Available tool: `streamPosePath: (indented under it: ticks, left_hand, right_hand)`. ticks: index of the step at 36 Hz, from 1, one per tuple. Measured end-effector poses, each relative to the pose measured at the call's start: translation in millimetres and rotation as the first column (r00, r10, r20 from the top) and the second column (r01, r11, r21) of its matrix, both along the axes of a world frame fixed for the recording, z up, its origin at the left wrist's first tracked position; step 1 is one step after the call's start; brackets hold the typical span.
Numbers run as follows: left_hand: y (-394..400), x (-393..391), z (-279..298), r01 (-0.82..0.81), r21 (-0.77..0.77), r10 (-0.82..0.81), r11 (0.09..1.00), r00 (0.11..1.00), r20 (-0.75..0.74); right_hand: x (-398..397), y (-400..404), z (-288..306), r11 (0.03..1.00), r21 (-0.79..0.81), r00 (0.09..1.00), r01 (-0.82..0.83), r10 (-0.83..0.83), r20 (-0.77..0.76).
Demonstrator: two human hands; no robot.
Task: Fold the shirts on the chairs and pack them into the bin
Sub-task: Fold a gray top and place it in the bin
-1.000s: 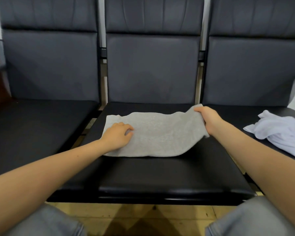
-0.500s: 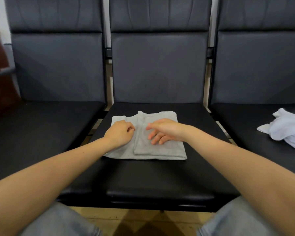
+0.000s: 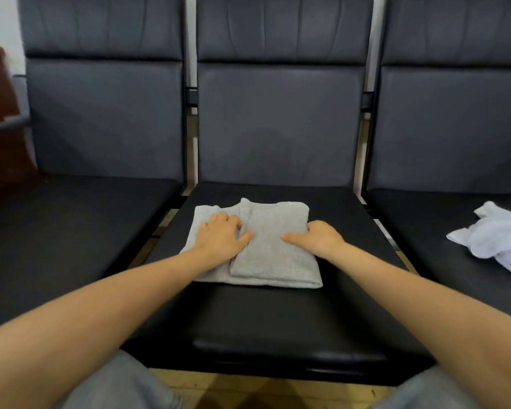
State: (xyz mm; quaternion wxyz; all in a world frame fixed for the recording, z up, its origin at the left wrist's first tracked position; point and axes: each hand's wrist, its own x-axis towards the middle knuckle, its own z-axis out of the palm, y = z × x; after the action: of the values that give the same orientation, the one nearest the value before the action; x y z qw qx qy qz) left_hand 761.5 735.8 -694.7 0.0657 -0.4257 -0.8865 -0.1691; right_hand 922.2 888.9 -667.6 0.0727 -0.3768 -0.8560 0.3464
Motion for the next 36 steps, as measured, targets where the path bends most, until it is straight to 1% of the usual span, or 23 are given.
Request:
streamPosePath:
  ticks: [2,4,6,9,12,14,16,18,20,21,23,24,26,27,28,30,32,33,34,36]
  left_hand:
    - [2,-1,3,0.017,-0.005,-0.017,1.0,0.999,0.035]
    - [3,-1,5,0.042,0.016,-0.043,0.999,0.995,0.093]
    - [4,-1,5,0.06,0.069,-0.07,0.996,0.987,0.146]
    - [2,2,5,0.061,0.084,-0.072,0.995,0.989,0.133]
    - [-3,5,4,0.076,0.009,-0.076,0.997,0.993,0.092]
    - [-5,2,2,0.087,-0.032,-0.083,0.996,0.991,0.107]
    - [-5,-2,2,0.084,-0.016,-0.081,0.996,0.984,0.159]
    - [-3,-3,4,0.044,0.083,-0.067,0.996,0.954,0.293]
    - [-1,-1,7,-0.022,0.199,-0.073,0.98,0.886,0.457]
    - [-1,-1,9,-0.055,0.233,-0.076,0.971,0.853,0.517]
    - [0,1,13,-0.106,0.279,-0.083,0.955,0.804,0.589]
    - [0,2,15,-0.12,0.285,-0.081,0.951,0.792,0.605]
    - [1,3,18,-0.152,0.248,-0.031,0.957,0.795,0.606]
    - [2,3,19,-0.168,0.224,-0.001,0.96,0.797,0.604]
    - [2,2,19,-0.176,0.201,0.016,0.964,0.789,0.614]
    - [3,-2,19,-0.176,0.177,0.007,0.968,0.729,0.684]
    - [5,-5,18,-0.173,0.193,-0.032,0.966,0.659,0.752]
    - [5,-4,18,-0.184,0.21,-0.045,0.96,0.64,0.767]
    - [6,-3,19,-0.197,0.233,-0.057,0.952,0.635,0.771]
    - [8,0,19,-0.215,0.3,-0.092,0.929,0.651,0.754]
  right_hand:
    - [-1,-1,5,0.993,-0.116,0.992,0.011,-0.025,-0.127]
    - [0,0,11,0.957,-0.287,0.96,0.047,-0.123,-0.251]
    - [3,5,18,0.91,-0.401,0.917,0.103,-0.243,-0.317]
    - [13,14,33,0.879,-0.436,0.878,0.195,-0.355,-0.323]
    - [23,21,49,0.862,-0.442,0.85,0.247,-0.412,-0.329]
    - [25,20,57,0.875,-0.414,0.847,0.25,-0.405,-0.344]
    - [21,14,65,0.903,-0.374,0.852,0.211,-0.357,-0.383]
    - [16,6,72,0.933,-0.323,0.869,0.158,-0.287,-0.403]
    - [11,-8,77,0.948,-0.303,0.876,0.094,-0.223,-0.427]
    - [8,-15,78,0.947,-0.318,0.87,0.031,-0.182,-0.458]
    - [1,-27,76,0.925,-0.36,0.863,-0.121,-0.081,-0.498]
    - [-2,-31,74,0.896,-0.401,0.864,-0.193,-0.039,-0.502]
    - [-5,-35,70,0.815,-0.492,0.874,-0.307,0.037,-0.484]
    - [-5,-34,68,0.79,-0.517,0.88,-0.328,0.057,-0.472]
    - [-5,-32,66,0.79,-0.52,0.886,-0.324,0.061,-0.459]
    - [-3,-23,60,0.827,-0.498,0.902,-0.26,0.024,-0.431]
    - [0,-11,52,0.872,-0.468,0.925,-0.145,-0.048,-0.377]
    - [2,-6,47,0.892,-0.445,0.94,-0.081,-0.081,-0.332]
    - [4,-2,42,0.91,-0.413,0.955,-0.02,-0.105,-0.277]
    - [6,0,33,0.937,-0.341,0.977,0.069,-0.133,-0.167]
